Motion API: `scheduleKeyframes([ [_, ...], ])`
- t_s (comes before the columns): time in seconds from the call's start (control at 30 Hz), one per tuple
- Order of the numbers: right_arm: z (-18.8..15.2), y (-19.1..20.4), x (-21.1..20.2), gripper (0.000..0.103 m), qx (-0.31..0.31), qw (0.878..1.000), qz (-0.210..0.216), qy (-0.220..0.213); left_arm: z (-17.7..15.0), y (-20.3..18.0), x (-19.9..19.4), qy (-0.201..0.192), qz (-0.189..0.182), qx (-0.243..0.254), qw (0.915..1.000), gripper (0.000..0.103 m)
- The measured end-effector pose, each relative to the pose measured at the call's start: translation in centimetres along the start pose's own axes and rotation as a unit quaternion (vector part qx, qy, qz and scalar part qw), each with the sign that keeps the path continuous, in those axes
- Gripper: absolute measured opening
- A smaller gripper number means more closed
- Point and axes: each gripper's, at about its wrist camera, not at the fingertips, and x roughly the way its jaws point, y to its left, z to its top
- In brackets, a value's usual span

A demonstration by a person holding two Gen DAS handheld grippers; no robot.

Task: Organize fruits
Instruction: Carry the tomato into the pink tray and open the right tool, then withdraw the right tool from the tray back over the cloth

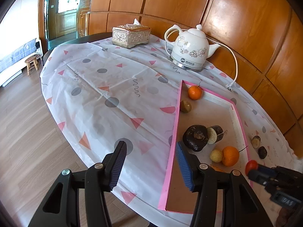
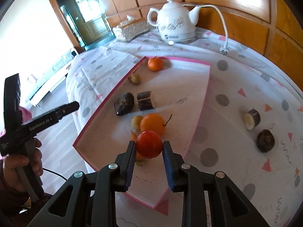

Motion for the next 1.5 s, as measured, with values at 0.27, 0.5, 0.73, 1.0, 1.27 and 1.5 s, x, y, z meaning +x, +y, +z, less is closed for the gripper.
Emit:
scheduleKeyframes([
  [0.27,-0.8,0.2,1.6,0.03,-0.005,1.0,-0.021,0.021,-0.1,0.0,0.2,0.003,0.002,0.001,1.0,0.055],
  [0.5,-1.3,-0.3,0.8,0.036,0.001,0.999,-0.031,0.015,-0.2,-0.3,0.0,0.0,0.001,0.004,1.0,0.057],
  [0.73,-1.7,-1.4,-0.8,0.036,0.015,0.999,-0.042,-0.001,-0.3,-0.9,-0.2,-0.001,-0.001,0.011,0.9999,0.057],
  [1.0,-2.2,-2.9,-2.3,0.037,0.034,0.997,-0.062,-0.016,-0.5,-1.9,-0.4,-0.004,-0.006,0.03,0.9995,0.057],
  [1.27,-2.6,-4.8,-4.4,0.037,0.044,0.994,-0.092,-0.031,-0.7,-3.8,-0.6,-0.003,-0.02,0.057,0.9982,0.057],
  [1.5,-3.3,-7.1,-6.5,0.036,0.049,0.99,-0.125,-0.039,-0.8,-5.3,-0.8,-0.002,-0.027,0.079,0.9965,0.057],
])
